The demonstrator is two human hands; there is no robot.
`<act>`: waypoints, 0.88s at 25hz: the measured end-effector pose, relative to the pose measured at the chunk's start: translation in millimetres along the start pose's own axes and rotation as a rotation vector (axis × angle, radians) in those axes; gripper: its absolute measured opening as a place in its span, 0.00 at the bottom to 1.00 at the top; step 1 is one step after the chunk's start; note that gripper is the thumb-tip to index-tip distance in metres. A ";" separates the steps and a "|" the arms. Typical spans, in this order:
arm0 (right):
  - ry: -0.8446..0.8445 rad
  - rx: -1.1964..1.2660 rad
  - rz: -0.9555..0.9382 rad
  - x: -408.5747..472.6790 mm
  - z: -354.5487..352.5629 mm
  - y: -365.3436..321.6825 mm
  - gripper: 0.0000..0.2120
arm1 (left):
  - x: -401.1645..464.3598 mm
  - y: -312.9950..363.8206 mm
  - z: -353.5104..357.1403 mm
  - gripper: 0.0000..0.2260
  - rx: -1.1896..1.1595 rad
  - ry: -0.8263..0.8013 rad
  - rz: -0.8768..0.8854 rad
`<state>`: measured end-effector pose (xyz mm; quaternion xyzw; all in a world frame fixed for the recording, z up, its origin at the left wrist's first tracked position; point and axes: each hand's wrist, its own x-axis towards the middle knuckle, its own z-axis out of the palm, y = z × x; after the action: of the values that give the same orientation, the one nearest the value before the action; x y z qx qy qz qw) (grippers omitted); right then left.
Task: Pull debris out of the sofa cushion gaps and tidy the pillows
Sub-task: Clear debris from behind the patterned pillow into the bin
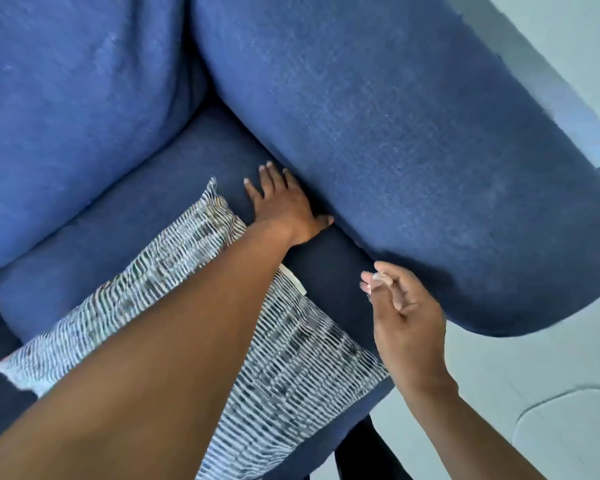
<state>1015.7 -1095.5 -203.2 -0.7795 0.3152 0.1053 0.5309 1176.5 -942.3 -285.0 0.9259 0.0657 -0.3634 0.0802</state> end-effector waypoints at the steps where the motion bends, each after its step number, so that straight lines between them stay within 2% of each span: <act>1: 0.008 -0.087 -0.001 5.2 -3.6 11.2 0.13 | 13.6 0.1 2.3 0.61 0.069 0.021 0.013; 4: 0.065 -0.429 -0.033 22.5 -3.4 47.9 0.18 | 53.7 -7.5 4.3 0.73 0.172 0.030 0.028; 7: 0.161 -0.534 -0.149 31.1 19.6 71.6 0.18 | 76.9 -10.4 5.5 0.72 0.240 0.008 0.017; 9: 0.174 -0.467 -0.110 45.1 40.2 79.5 0.20 | 83.4 -9.9 9.2 0.65 0.266 0.058 0.022; 13: 0.204 -0.472 -0.009 72.3 67.6 72.8 0.25 | 81.9 -11.0 17.1 0.38 0.260 0.312 0.036; 15: 0.189 -0.496 0.045 84.6 80.1 66.1 0.25 | 86.8 -10.5 12.4 0.30 0.192 0.320 -0.015; 19: 0.195 -0.492 0.490 131.0 115.0 45.1 0.29 | 101.8 -12.0 0.2 0.26 0.241 0.245 -0.097; 22: 0.300 -0.395 0.591 145.9 134.6 49.5 0.25 | 107.2 -16.6 -1.6 0.24 0.164 0.243 -0.089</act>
<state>1122.5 -1042.3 -369.5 -0.7492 0.5740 0.1974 0.2653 1252.6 -918.9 -358.8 0.9626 0.0862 -0.2559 -0.0204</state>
